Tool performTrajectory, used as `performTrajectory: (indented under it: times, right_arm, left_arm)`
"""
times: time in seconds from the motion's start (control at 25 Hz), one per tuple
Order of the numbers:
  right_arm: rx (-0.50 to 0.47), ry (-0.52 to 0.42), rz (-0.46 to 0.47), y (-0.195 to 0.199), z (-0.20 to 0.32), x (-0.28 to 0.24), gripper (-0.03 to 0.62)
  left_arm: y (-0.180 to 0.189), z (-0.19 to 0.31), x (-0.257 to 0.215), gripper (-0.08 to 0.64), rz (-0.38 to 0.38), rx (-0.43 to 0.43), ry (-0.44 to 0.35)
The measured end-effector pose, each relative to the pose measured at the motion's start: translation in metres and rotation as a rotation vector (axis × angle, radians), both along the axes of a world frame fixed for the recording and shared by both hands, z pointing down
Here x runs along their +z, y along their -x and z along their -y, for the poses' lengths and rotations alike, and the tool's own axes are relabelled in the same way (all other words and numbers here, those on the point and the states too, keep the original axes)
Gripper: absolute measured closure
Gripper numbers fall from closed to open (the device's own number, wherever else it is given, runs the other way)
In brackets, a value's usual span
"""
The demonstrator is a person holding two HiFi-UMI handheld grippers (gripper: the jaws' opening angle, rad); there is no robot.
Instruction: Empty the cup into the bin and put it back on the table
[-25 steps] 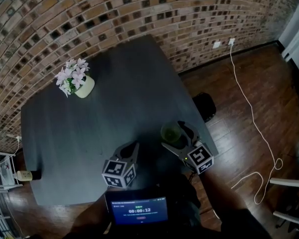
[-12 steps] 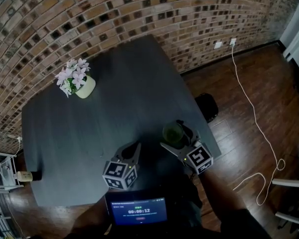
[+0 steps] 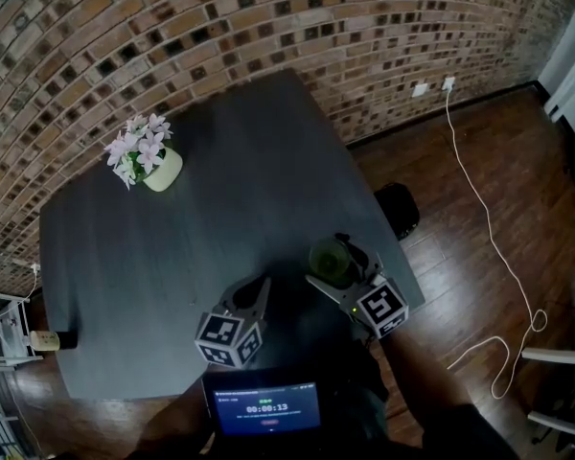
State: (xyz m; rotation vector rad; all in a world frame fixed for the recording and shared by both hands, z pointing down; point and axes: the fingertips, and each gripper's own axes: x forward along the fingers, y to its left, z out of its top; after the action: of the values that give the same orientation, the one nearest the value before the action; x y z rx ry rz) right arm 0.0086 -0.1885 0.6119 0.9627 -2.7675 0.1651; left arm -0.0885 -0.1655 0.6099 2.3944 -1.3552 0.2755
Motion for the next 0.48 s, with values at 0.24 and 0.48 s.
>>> performTrajectory:
  times: [0.24, 0.48]
  right_arm:
    - [-0.022, -0.013, -0.027, 0.003, 0.000, 0.000, 0.196]
    - [-0.031, 0.003, 0.001, 0.000, 0.000, -0.023, 0.196]
  left_arm:
    - [0.003, 0.002, 0.002, 0.566, -0.011, -0.008, 0.005]
    - [0.005, 0.001, -0.020, 0.567, -0.019, -0.026, -0.010]
